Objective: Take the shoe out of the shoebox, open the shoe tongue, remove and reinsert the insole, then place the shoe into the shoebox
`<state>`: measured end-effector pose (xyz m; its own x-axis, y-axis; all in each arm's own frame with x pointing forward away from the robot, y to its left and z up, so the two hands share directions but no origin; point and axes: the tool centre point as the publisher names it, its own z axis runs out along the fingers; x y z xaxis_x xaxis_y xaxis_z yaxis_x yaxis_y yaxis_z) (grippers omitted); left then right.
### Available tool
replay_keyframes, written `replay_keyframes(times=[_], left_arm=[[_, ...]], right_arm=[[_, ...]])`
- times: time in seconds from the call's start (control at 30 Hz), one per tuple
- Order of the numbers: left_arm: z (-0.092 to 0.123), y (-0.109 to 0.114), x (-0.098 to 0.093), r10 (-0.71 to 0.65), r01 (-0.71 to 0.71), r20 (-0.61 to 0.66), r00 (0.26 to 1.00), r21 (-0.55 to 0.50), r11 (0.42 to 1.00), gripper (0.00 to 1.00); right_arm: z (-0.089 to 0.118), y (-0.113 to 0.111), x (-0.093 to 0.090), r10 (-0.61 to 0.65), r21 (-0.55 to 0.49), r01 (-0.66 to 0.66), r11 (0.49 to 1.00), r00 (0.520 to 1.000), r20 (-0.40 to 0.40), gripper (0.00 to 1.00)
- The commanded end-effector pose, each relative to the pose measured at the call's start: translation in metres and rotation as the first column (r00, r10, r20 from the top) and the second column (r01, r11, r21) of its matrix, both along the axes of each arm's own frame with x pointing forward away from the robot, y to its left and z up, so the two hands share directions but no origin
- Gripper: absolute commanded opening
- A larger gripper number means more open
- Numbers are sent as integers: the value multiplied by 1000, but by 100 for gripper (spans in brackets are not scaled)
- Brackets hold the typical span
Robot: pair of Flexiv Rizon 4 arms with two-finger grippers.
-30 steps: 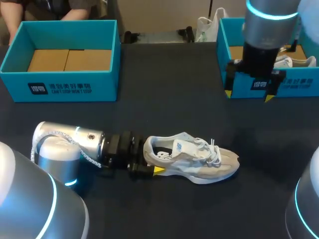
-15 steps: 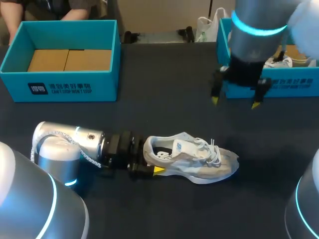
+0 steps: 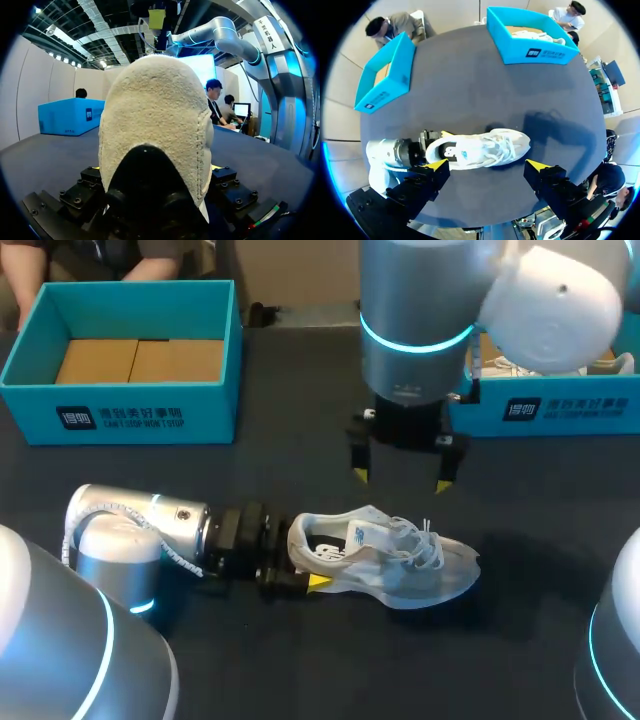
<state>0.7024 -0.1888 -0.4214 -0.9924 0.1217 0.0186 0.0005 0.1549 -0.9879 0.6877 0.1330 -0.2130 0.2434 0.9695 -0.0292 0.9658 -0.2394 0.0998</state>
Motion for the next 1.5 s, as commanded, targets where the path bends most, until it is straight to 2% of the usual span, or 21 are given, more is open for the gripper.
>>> replay_keyframes(times=[0.03, 0.23, 0.4, 0.57, 0.63, 0.8, 0.93, 1.1, 1.5], left_arm=[[-3, 1, 2, 0, 0, 1, 1000, 2, 1000, 0], [-3, 1, 2, 0, 0, 1, 1000, 2, 1000, 0], [-3, 1, 2, 0, 0, 1, 1000, 2, 1000, 0], [-3, 1, 2, 0, 0, 1, 1000, 2, 1000, 0], [-3, 1, 2, 0, 0, 1, 1000, 2, 1000, 0], [-3, 1, 2, 0, 0, 1, 1000, 2, 1000, 0], [-3, 1, 2, 0, 0, 1, 1000, 2, 1000, 0], [-3, 1, 2, 0, 0, 1, 1000, 2, 1000, 0], [-3, 1, 2, 0, 0, 1, 1000, 2, 1000, 0]], right_arm=[[-4, 34, -1, -62, -90, 62, 994, 998, 2, 100], [-4, 34, -1, -62, -90, 62, 994, 998, 2, 100], [-29, 68, -13, -90, -185, 89, 979, 996, -2, 100], [-43, 78, -17, -123, -271, 122, 955, 992, 15, 100], [-48, 81, -18, -162, -332, 157, 930, 987, 13, 100], [-62, 89, -15, -167, -383, 149, 912, 986, -14, 100], [-68, 89, -13, -200, -378, 175, 909, 979, -27, 100], [-78, 90, -15, -237, -423, 208, 882, 971, -17, 100], [-94, 73, -12, -274, -474, 241, 847, 962, 0, 100]])
